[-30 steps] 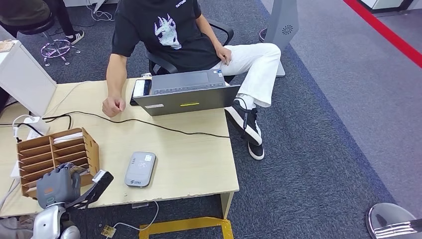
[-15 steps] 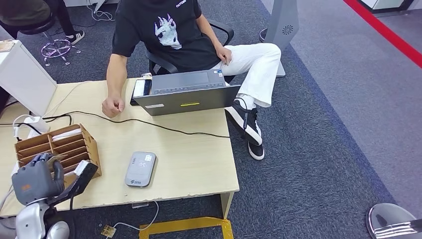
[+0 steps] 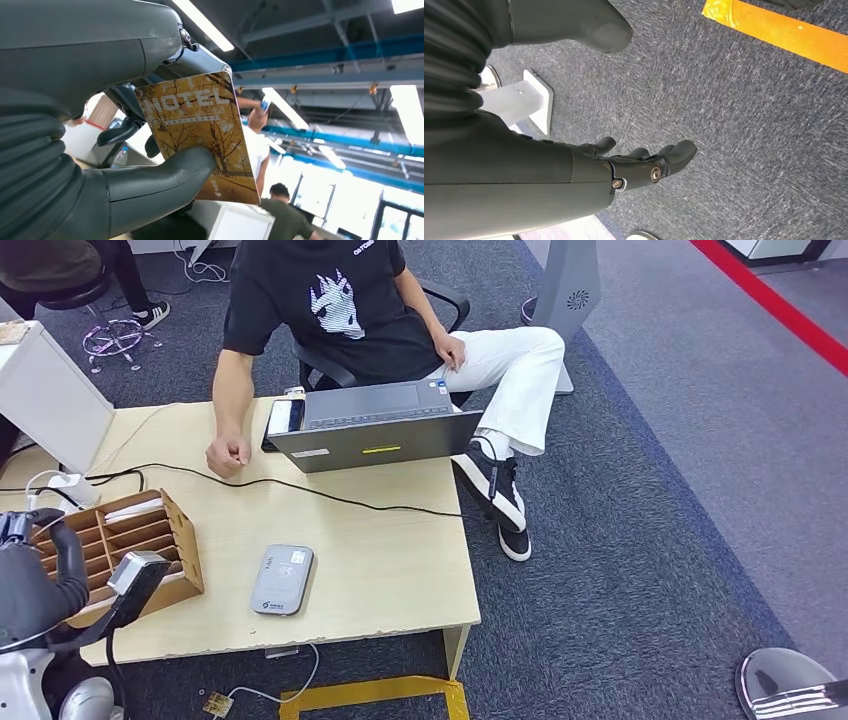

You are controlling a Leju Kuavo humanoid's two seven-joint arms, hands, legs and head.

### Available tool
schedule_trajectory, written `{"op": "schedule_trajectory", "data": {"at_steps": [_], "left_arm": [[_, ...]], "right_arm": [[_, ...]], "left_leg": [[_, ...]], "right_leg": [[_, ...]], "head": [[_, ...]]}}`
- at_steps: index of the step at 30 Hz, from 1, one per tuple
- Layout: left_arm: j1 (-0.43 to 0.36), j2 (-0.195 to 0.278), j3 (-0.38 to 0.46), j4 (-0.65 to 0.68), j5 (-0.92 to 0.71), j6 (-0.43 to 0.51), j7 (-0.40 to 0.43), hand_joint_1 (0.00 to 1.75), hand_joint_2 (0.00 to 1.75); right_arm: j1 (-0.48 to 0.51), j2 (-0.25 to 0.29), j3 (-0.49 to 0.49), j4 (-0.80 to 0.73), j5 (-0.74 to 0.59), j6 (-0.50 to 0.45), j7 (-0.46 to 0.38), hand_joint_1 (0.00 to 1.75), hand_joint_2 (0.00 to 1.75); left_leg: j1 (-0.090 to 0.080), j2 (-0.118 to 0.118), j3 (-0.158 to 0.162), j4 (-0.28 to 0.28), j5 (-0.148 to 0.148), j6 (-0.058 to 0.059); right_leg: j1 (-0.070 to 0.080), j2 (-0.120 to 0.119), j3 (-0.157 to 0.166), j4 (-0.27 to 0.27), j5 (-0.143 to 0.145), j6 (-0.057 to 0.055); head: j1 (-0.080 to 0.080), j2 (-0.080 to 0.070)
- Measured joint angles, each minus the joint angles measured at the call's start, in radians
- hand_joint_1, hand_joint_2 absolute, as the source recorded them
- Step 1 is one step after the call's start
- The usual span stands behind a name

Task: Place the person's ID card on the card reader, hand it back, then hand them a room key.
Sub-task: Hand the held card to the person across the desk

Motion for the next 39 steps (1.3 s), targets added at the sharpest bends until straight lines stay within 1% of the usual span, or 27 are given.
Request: {"op": "schedule_trajectory", "data": {"at_steps": [7, 12, 14, 17, 22, 24, 27, 32, 39], "left_arm": [[-0.002, 0.008, 0.000, -0.056, -0.016, 0.008, -0.001, 1.75, 1.75], [-0.029, 0.030, 0.006, -0.056, -0.024, 0.000, 0.008, 1.75, 1.75], [-0.052, 0.043, 0.012, -0.045, -0.049, -0.014, 0.017, 1.75, 1.75], [-0.113, 0.073, 0.019, 0.012, -0.096, -0.041, 0.033, 1.75, 1.75], [-0.261, 0.116, 0.023, 0.171, -0.157, -0.063, 0.054, 1.75, 1.75], [-0.315, 0.121, 0.023, 0.240, -0.191, -0.064, 0.068, 1.75, 1.75], [-0.374, 0.119, 0.021, 0.333, -0.239, -0.061, 0.091, 1.75, 1.75], [-0.419, 0.104, -0.001, 0.433, -0.260, -0.047, 0.111, 1.75, 1.75], [-0.434, 0.085, -0.028, 0.473, -0.261, -0.039, 0.120, 1.75, 1.75]], "right_arm": [[0.000, 0.000, 0.000, 0.000, 0.001, -0.001, -0.003, 0.00, 1.75], [0.000, 0.000, 0.004, 0.000, 0.005, -0.001, -0.003, 0.00, 1.75], [0.000, 0.000, 0.009, 0.000, 0.010, 0.000, -0.003, 0.00, 1.75], [-0.001, 0.000, 0.021, 0.000, 0.023, 0.004, -0.001, 0.00, 1.75], [-0.008, 0.000, 0.045, -0.002, 0.046, 0.007, 0.011, 0.00, 1.75], [-0.011, 0.000, 0.056, -0.003, 0.052, 0.011, 0.016, 0.00, 1.75], [-0.016, 0.000, 0.069, -0.005, 0.058, 0.018, 0.021, 0.00, 1.75], [-0.020, 0.000, 0.082, -0.007, 0.058, 0.019, 0.025, 0.00, 1.75], [-0.020, 0.000, 0.090, -0.007, 0.053, 0.024, 0.029, 0.00, 1.75]], "left_leg": [[0.000, 0.000, 0.000, 0.000, 0.001, -0.001], [0.000, 0.000, 0.000, 0.000, 0.001, -0.001], [0.000, 0.000, 0.000, 0.000, 0.001, -0.001], [0.000, -0.001, 0.000, 0.000, 0.002, -0.002], [0.001, -0.001, 0.000, 0.000, 0.004, -0.004], [0.001, -0.001, 0.000, 0.000, 0.004, -0.004], [0.001, -0.001, 0.000, 0.000, 0.005, -0.005], [0.001, 0.000, 0.000, 0.000, 0.004, -0.005], [0.001, 0.001, 0.000, 0.000, 0.004, -0.005]], "right_leg": [[0.000, 0.000, 0.000, 0.000, 0.000, 0.000], [0.000, 0.000, 0.000, 0.000, 0.000, 0.000], [0.000, 0.000, 0.000, 0.000, 0.000, 0.000], [0.000, -0.001, 0.000, 0.000, 0.001, -0.001], [0.001, -0.001, 0.000, 0.001, 0.003, -0.002], [0.001, -0.001, 0.000, 0.001, 0.003, -0.002], [0.001, 0.000, -0.001, 0.001, 0.004, -0.002], [0.001, 0.000, -0.001, 0.001, 0.004, -0.002], [0.001, 0.002, -0.002, 0.001, 0.004, -0.002]], "head": [[0.000, 0.000], [0.000, 0.000], [0.000, 0.000], [0.000, 0.000], [0.000, 0.000], [0.000, 0.000], [0.000, 0.000], [0.000, 0.000], [0.000, 0.000]]}}
